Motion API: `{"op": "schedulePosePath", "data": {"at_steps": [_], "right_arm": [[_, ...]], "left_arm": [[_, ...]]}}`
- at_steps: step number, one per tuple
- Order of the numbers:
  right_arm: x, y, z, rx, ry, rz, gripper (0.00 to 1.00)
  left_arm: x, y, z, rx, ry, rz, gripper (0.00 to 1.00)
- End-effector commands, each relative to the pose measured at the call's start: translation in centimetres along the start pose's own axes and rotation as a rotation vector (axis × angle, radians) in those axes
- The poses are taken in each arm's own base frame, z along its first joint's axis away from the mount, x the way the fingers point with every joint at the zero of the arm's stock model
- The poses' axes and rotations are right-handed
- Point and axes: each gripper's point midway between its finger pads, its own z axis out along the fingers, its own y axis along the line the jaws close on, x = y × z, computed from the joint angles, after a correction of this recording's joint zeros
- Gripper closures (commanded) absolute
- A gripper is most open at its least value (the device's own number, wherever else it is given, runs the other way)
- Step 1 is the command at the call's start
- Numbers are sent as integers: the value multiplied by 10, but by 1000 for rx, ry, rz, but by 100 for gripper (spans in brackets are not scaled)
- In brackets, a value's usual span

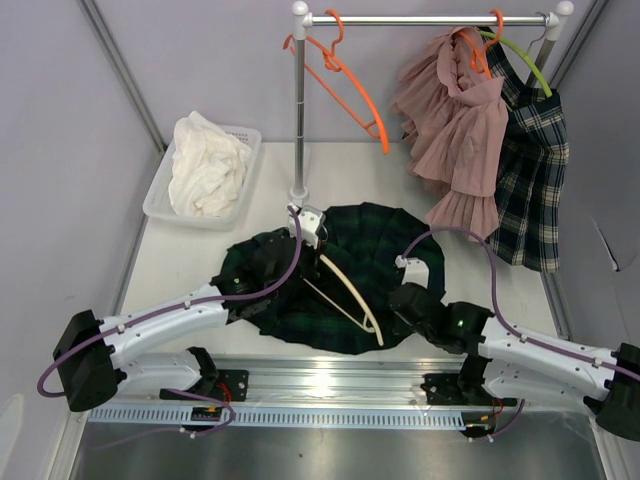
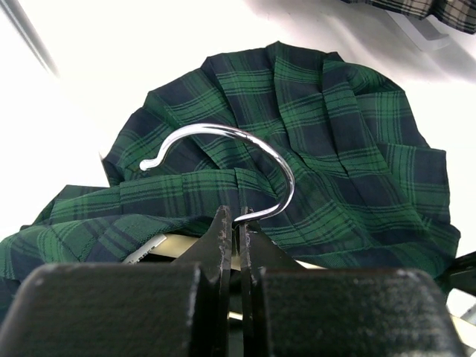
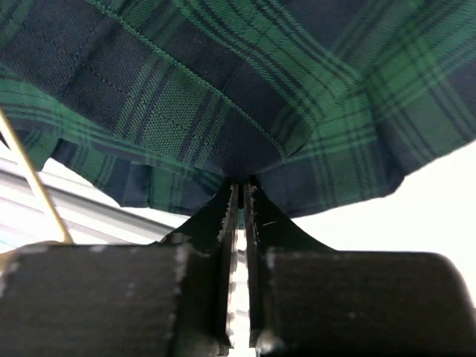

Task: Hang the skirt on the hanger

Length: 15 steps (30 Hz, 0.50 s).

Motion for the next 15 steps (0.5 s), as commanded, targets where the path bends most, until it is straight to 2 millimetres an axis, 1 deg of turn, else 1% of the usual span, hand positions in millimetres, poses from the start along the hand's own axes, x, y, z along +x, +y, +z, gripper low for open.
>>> {"op": "schedulePosePath", "data": {"at_steps": [1, 2, 3, 4, 5, 11, 12, 13, 14, 15], "right_arm": [[-30, 2, -15, -1, -51, 25, 100], [-31, 3, -17, -1, -42, 24, 100], [-37, 5, -21, -6, -44, 30, 100], [-33, 4, -23, -4, -19, 17, 100], [-35, 3, -24, 0, -12, 22, 100], [-50, 11, -43, -42, 10, 24, 100], [-52, 9, -44, -38, 16, 31, 100], [-53, 8, -46, -33, 25, 29, 100], [-53, 6, -47, -25, 28, 23, 100], [-52, 5, -47, -20, 35, 19, 100]], "left_arm": [[-49, 17, -2, -92, -146, 0, 100], [-54, 20, -1, -110, -164, -2, 100], [-56, 23, 0, -127, -171, 3, 100], [-61, 27, 1, -151, -184, 0, 100], [-67, 30, 2, -165, -203, -7, 100], [-82, 39, 15, -230, -245, 3, 100], [-86, 40, 17, -234, -259, -4, 100], [-84, 41, 22, -241, -252, -2, 100], [-90, 42, 22, -253, -267, -11, 100], [-91, 44, 24, -260, -270, -12, 100]]}}
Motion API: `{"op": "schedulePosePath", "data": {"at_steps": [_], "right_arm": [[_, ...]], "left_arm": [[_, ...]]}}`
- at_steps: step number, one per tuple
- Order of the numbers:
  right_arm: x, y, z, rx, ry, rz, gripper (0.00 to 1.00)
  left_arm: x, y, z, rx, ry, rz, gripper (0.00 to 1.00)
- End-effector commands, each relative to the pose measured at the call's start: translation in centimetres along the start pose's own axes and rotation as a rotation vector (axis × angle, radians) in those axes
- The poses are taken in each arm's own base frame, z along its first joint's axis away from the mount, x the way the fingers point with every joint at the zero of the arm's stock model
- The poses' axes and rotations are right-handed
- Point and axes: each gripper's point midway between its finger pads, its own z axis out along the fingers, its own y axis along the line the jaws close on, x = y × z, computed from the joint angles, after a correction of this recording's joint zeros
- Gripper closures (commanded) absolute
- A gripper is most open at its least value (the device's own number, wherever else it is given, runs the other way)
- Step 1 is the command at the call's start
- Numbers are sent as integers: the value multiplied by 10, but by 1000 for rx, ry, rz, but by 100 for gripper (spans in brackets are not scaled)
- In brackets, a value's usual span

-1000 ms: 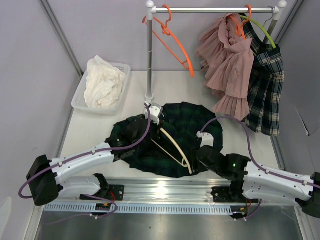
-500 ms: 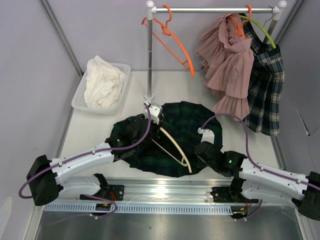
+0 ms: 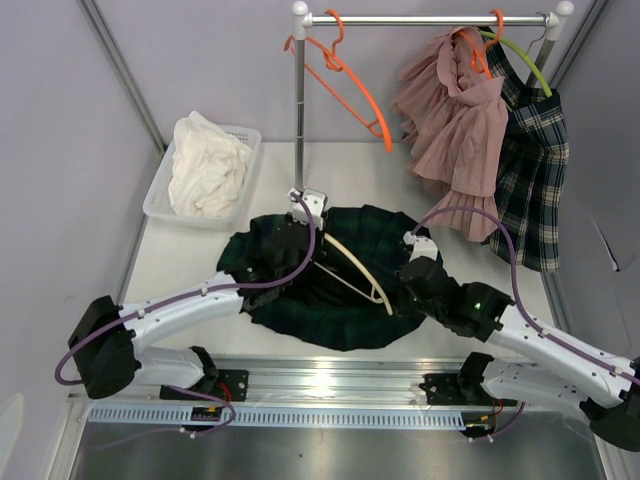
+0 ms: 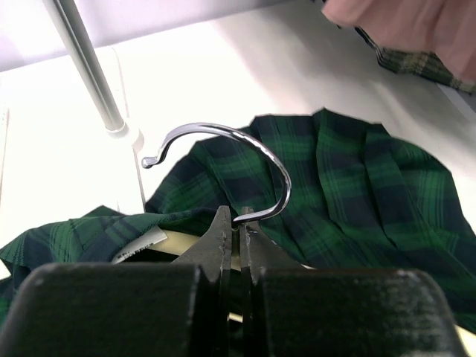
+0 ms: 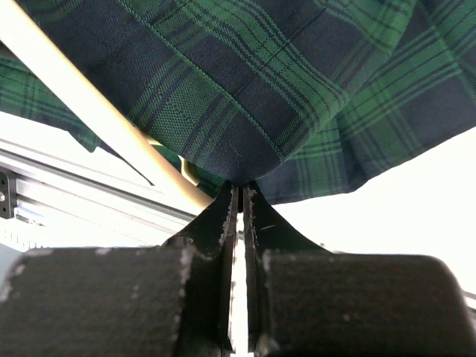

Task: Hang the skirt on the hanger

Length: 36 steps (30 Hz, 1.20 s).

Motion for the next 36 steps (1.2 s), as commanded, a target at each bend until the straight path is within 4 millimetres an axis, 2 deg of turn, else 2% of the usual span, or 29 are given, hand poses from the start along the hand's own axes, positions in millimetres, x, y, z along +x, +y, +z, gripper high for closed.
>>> {"op": "schedulePosePath", "data": {"at_steps": [1, 11, 18, 22, 27, 36], "right_arm": [[2, -7, -11, 20, 47, -37, 100], [6, -15, -15, 60, 83, -8, 100], [6, -13, -16, 49, 88, 10, 100], [-3, -6, -21, 15, 78, 31, 100], [-9, -11, -27, 28, 83, 37, 100], [-22, -5, -32, -22, 89, 55, 100]], "left_arm": [[-58, 24, 9, -128, -161, -25, 100], [-52, 62, 19, -256, -158, -49, 100], [-45, 69, 21, -278, -158, -49, 100], [-35, 73, 20, -301, -154, -54, 100], [-28, 81, 19, -343, -160, -60, 100], [-22, 97, 8, -433, -216, -77, 100]]}}
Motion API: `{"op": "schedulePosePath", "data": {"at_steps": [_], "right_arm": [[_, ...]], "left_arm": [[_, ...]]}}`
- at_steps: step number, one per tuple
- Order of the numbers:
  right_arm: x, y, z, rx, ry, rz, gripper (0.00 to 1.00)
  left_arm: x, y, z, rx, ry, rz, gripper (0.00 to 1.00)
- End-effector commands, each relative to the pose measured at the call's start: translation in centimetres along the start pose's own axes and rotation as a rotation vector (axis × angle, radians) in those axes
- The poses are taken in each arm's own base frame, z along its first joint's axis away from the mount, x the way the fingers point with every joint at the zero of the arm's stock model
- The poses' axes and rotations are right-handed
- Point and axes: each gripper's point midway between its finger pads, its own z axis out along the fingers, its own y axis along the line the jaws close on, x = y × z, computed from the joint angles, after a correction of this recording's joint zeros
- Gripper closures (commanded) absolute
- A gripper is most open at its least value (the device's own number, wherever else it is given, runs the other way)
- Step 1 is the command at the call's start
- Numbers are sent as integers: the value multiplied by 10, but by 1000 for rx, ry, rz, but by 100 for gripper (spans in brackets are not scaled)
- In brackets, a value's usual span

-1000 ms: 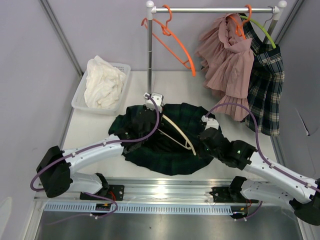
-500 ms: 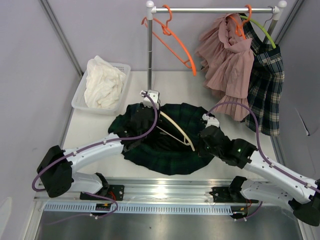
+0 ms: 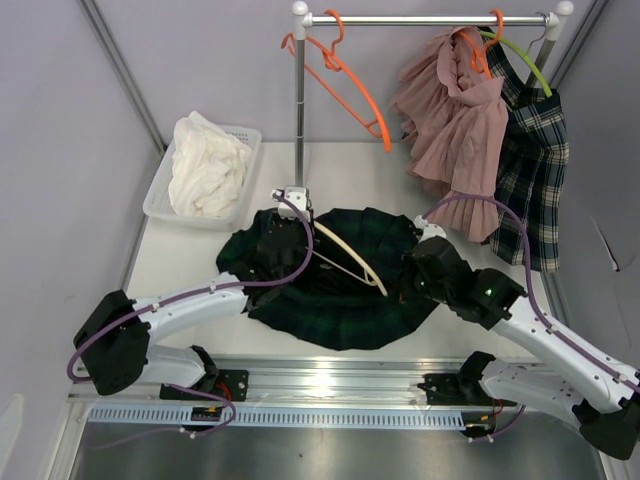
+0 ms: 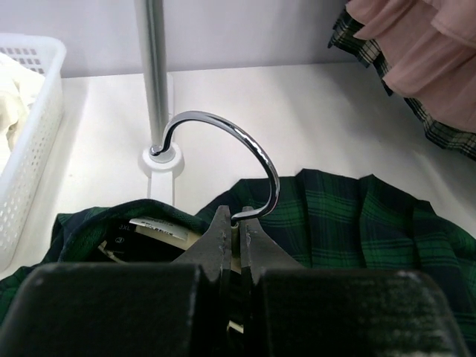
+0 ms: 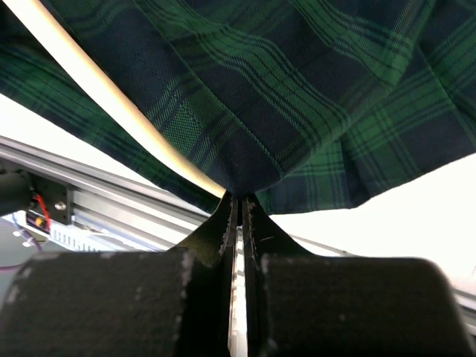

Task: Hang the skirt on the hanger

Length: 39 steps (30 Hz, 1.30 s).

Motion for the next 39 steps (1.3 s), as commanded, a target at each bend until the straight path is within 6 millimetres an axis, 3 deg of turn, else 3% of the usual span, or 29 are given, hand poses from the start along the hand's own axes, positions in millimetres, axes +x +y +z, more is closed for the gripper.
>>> {"op": "schedulePosePath", "data": {"at_steps": [1, 14, 17, 21, 23, 25, 34, 39], "right_arm": [[6, -9, -15, 33, 67, -38, 100], [-52, 5, 3, 66, 36, -76, 100], [-62, 8, 12, 85, 28, -85, 100], [-60, 12, 30, 83, 56, -74, 100], [-60, 19, 31, 49, 52, -64, 100], [-60, 21, 28, 47, 50, -63, 100], [-37, -1, 17, 81, 70, -31, 100], [-35, 3, 14, 54, 80, -21, 100]], "left_arm": [[-23, 58, -2, -259, -105, 32, 100], [-40, 37, -34, -205, -201, 35, 100], [-40, 34, -41, -176, -207, 32, 100], [-38, 30, -45, -138, -205, 23, 100], [-37, 34, -42, -174, -200, 35, 100], [-32, 49, -35, -249, -175, 56, 100], [-38, 92, -14, -401, -185, 68, 100], [-45, 103, -15, -462, -226, 89, 100]]}}
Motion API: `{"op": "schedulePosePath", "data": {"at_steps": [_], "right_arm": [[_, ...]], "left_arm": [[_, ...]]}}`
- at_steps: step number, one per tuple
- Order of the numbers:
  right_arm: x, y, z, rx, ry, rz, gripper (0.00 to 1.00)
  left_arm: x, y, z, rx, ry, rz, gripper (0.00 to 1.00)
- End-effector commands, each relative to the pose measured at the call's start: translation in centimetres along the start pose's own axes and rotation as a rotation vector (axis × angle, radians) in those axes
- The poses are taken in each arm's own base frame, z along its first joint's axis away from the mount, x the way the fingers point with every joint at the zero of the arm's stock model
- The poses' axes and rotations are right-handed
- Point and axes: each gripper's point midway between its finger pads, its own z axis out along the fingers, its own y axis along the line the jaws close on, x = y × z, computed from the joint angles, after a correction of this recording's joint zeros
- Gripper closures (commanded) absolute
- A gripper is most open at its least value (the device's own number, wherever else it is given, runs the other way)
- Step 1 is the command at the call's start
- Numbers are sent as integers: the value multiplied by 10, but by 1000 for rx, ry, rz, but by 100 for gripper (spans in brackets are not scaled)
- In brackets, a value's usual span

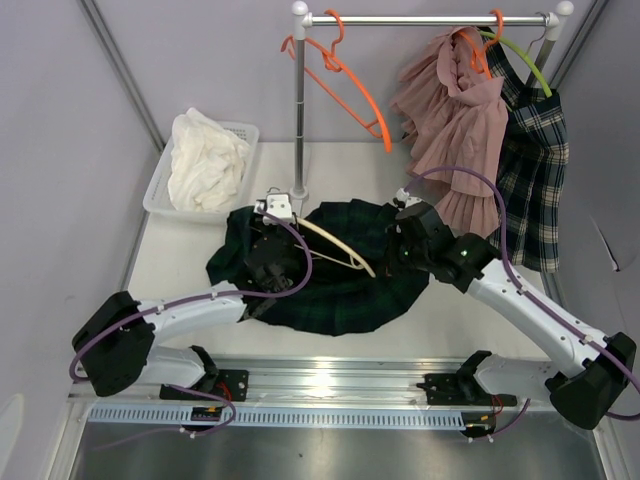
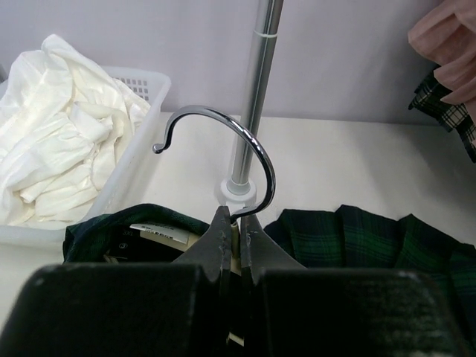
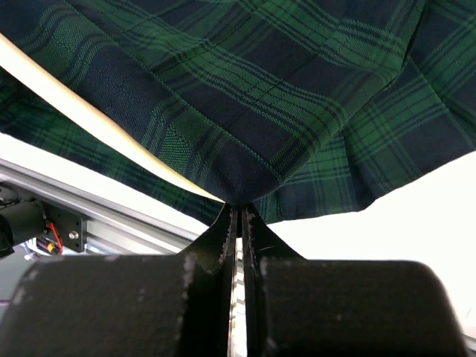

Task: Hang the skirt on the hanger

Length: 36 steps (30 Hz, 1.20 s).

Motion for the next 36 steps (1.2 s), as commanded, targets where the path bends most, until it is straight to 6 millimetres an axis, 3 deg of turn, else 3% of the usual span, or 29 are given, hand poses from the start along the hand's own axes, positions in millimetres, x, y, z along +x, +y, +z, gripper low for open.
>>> {"op": "schedulePosePath", "data": {"at_steps": [1, 5, 8, 16, 24, 28, 30, 31, 32, 34, 36], "right_arm": [[11, -16, -13, 49, 34, 5, 100], [8, -15, -18, 44, 32, 5, 100], [2, -4, -20, -2, 27, 12, 100], [-30, 34, -26, -131, -13, 27, 100], [-33, 39, -14, -120, -11, 41, 100], [-43, 36, -23, -65, -69, 37, 100], [-54, 36, -37, -34, -123, 32, 100], [-58, 38, -43, -34, -139, 33, 100], [-64, 43, -52, -48, -163, 40, 100], [-70, 42, -67, -38, -208, 45, 100], [-76, 50, -84, -54, -240, 49, 100]], "left_arm": [[-24, 53, 12, -238, -66, 78, 100], [-25, 63, 10, -274, -101, 98, 100], [-25, 56, 4, -249, -115, 78, 100], [-24, 17, -32, -141, -153, 63, 100], [-24, -30, -65, 25, -181, 67, 100], [-27, -55, -81, 143, -175, 87, 100], [-37, -72, -87, 249, -166, 1, 100], [-23, -80, -91, 307, -109, 66, 100], [-36, -85, -97, 373, -121, -16, 100], [-35, -86, -104, 417, -108, -30, 100], [-48, -97, -113, 519, -118, -62, 100]]}}
